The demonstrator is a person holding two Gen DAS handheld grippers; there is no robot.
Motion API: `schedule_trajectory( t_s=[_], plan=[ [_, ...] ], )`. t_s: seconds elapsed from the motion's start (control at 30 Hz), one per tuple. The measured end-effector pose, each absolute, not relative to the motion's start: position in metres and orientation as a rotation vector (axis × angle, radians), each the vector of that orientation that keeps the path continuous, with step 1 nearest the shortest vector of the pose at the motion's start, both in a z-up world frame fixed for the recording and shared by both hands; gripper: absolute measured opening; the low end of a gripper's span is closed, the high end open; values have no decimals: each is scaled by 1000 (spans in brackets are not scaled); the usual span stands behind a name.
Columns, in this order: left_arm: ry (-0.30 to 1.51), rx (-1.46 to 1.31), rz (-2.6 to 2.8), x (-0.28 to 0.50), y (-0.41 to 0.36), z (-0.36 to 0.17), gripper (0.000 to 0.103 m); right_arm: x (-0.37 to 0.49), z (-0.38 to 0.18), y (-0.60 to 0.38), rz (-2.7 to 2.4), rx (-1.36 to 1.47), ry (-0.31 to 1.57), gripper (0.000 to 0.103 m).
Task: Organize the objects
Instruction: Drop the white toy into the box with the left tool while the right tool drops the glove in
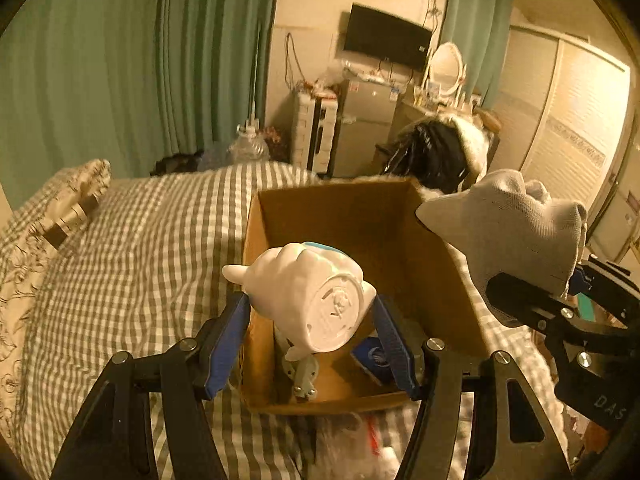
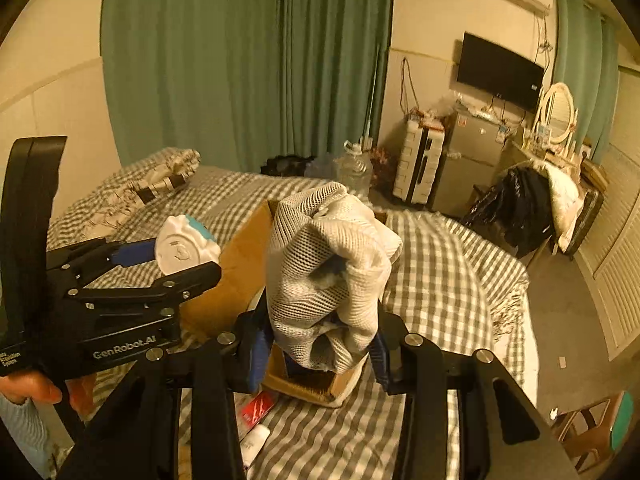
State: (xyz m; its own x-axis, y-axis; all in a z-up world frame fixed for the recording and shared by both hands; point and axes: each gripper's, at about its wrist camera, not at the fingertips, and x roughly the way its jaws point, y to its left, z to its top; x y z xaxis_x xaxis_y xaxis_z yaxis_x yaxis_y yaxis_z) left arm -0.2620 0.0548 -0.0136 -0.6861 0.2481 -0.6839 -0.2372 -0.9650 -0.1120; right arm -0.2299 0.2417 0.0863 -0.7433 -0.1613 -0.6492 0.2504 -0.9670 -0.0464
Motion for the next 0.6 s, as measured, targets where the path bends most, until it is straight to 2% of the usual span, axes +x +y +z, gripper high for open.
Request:
schedule_trajectory(
  t_s=[0.2, 0.4, 0.47, 0.5, 0.53, 0.6],
  plan=[
    [-22, -1147, 2641, -285, 54, -49, 65, -270, 50, 235, -2696, 1086, 168, 41],
    [-59, -1145, 2604, -293, 54, -58, 66, -292, 33, 235, -2691, 1103, 131, 44],
    [-46, -1136, 2604, -292, 55, -56, 69, -293, 32, 238, -2700, 1084, 107, 47],
    [-45, -1132, 2604, -290, 55, -55, 75, -294, 32, 239, -2709, 1080, 97, 52],
    [-46, -1128, 2608, -289, 55, -52, 78, -294, 34, 241, -2720, 1071, 92, 59],
    [-41, -1120, 2628, -283, 54, -46, 82, -287, 40, 243, -2742, 1043, 83, 66]
  ],
)
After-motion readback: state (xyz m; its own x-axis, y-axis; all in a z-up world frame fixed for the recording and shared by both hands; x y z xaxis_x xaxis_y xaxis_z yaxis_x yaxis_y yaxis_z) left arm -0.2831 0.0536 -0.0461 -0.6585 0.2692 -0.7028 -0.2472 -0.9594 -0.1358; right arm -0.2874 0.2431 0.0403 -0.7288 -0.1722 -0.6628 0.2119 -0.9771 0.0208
